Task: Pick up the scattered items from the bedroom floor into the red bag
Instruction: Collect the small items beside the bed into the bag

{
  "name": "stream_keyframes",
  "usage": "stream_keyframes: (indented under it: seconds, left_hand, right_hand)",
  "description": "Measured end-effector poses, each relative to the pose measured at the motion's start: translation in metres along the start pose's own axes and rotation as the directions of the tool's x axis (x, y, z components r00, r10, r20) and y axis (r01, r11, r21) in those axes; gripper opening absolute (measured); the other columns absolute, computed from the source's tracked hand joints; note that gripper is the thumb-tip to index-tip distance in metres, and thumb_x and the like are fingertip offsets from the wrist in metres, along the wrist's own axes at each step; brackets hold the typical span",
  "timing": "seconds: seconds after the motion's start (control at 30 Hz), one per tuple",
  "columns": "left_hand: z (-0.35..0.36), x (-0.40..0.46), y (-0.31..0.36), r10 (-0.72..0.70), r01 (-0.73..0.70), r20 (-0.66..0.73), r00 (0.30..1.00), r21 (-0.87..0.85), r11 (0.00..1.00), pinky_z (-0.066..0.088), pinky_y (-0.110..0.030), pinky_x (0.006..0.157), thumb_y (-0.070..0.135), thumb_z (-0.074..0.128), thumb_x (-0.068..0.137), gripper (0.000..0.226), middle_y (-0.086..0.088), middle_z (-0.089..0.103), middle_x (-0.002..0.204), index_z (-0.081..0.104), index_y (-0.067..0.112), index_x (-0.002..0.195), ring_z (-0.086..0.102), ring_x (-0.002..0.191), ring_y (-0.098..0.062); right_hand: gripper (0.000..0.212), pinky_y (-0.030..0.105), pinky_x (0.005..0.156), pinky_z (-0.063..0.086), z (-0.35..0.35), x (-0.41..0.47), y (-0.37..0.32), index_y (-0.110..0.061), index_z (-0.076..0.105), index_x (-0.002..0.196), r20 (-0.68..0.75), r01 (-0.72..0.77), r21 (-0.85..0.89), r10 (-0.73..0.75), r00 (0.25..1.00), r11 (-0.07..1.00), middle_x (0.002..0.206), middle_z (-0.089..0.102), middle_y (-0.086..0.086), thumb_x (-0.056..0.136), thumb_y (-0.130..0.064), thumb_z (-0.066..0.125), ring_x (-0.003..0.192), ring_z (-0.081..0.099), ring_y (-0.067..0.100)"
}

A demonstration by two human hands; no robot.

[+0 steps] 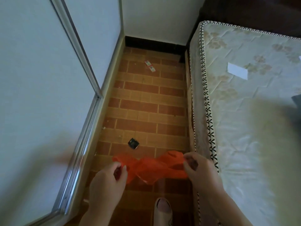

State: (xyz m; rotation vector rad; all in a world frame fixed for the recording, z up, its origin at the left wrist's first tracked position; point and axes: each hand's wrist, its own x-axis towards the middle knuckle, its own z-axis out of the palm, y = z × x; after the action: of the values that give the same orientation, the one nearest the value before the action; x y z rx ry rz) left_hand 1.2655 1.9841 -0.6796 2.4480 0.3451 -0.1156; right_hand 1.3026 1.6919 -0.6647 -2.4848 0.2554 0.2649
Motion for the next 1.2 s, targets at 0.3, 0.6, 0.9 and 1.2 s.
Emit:
stream_keyframes:
  seconds: [0.3,0.6,0.9,1.2]
  left_hand:
    - [0.071,0.035,-0.042,0.149,-0.15,-0.219,0.964,0.012,0.989,0.041,-0.011,0.054,0.035,0.074,0.09,0.023,0.006,0.059,0.089,0.058,0.02,0.096,0.057,0.069,-0.004]
    - [0.159,0.073,-0.081,0.573,-0.577,-0.152,0.805,0.021,0.817,0.05,-0.024,0.1,0.007,0.074,0.084,0.022,0.005,0.066,0.119,0.071,0.013,0.105,0.062,0.111,-0.012]
    - [0.221,0.089,-0.127,0.32,-0.34,0.136,0.938,0.166,0.926,0.05,-0.034,0.049,-0.008,0.062,0.086,0.054,0.009,0.057,0.073,0.034,0.034,0.106,0.059,0.059,-0.014]
    - [0.272,0.093,-0.146,0.128,-0.417,0.575,0.808,0.406,0.813,0.017,-0.058,0.122,0.029,0.056,0.096,0.071,-0.001,0.002,0.171,0.024,0.053,0.155,0.006,0.157,-0.032]
  right_hand:
    - [0.005,0.023,0.069,0.053,0.081,0.047,0.03,-0.026,0.073,0.098,-0.035,0.322,-0.054,-0.324,0.945,0.945,0.092,0.062,-0.018,0.095,-0.027,0.069,0.084,0.063,0.003]
    - [0.033,0.038,0.1,0.047,0.171,0.092,0.064,-0.028,0.069,0.118,0.179,0.555,-0.208,-0.526,0.831,0.805,0.125,0.058,-0.012,0.094,-0.043,0.052,0.118,0.052,0.011]
    - [0.086,0.055,0.126,0.012,0.237,0.094,0.13,-0.028,0.024,0.161,0.423,0.627,-0.453,-0.467,0.777,0.633,0.169,0.024,0.002,0.089,-0.068,0.048,0.156,0.021,0.026]
    - [0.094,0.063,0.125,0.007,0.268,0.111,0.164,-0.029,0.014,0.164,0.463,0.62,-0.567,-0.413,0.784,0.542,0.172,0.013,0.005,0.086,-0.071,0.045,0.159,0.007,0.03]
